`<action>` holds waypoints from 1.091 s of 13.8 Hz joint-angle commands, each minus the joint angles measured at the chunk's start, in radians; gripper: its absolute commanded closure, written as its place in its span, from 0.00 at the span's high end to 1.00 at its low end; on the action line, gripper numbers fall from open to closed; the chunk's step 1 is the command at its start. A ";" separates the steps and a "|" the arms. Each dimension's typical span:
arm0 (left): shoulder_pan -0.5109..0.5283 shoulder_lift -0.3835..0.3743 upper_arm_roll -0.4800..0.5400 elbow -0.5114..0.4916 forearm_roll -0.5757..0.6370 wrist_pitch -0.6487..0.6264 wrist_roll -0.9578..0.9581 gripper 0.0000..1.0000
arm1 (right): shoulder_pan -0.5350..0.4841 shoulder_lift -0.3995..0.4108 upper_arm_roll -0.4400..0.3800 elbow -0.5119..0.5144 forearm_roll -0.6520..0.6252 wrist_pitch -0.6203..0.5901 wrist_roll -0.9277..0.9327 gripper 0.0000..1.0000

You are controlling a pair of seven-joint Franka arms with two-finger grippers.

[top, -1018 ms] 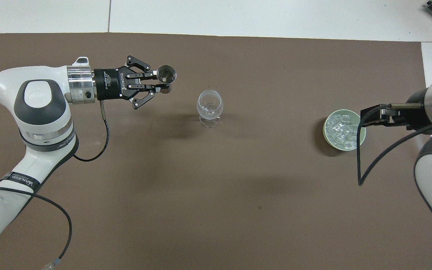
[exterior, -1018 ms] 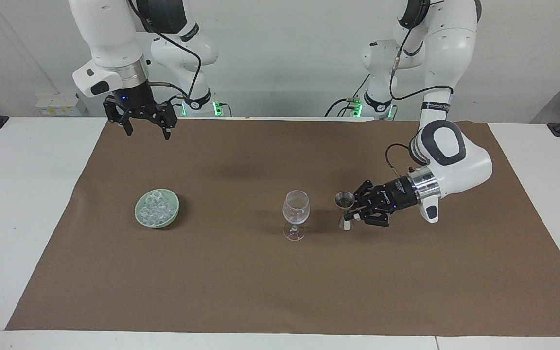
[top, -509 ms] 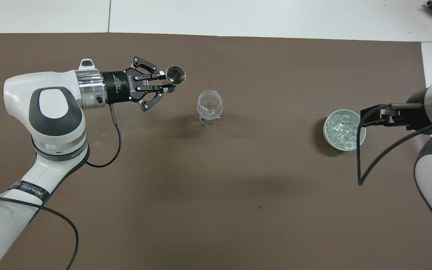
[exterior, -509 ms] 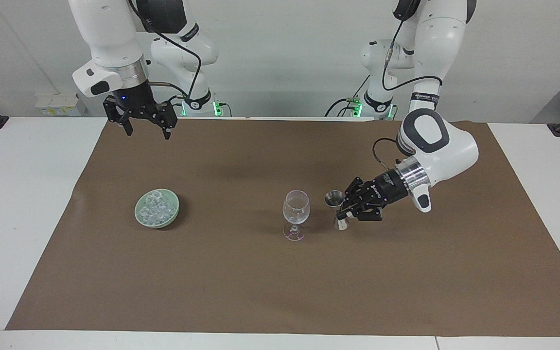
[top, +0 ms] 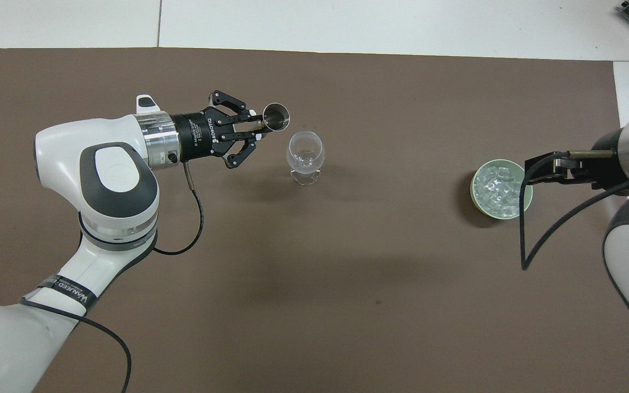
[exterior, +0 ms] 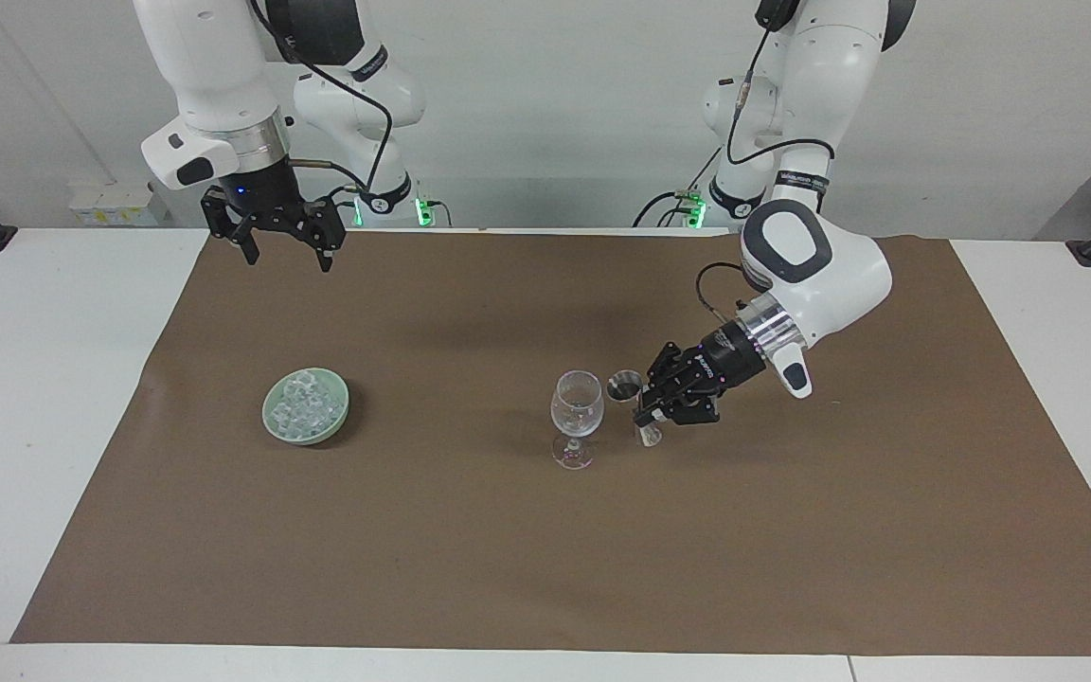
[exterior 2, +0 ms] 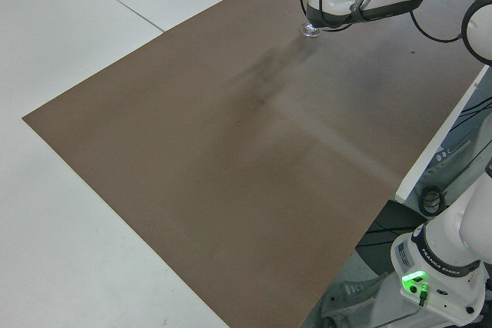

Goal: Pour wine and add ice with both arms
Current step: 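Position the metal cup above the wine glass rim with the left gripper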

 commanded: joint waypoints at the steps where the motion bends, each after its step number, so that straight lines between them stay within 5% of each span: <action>1: -0.046 -0.042 0.019 -0.046 -0.022 0.073 0.017 0.00 | 0.000 -0.023 -0.004 -0.027 0.013 0.006 -0.019 1.00; 15: -0.117 -0.082 0.019 -0.091 -0.018 0.257 0.160 0.00 | 0.000 -0.023 -0.005 -0.027 0.013 0.006 -0.019 1.00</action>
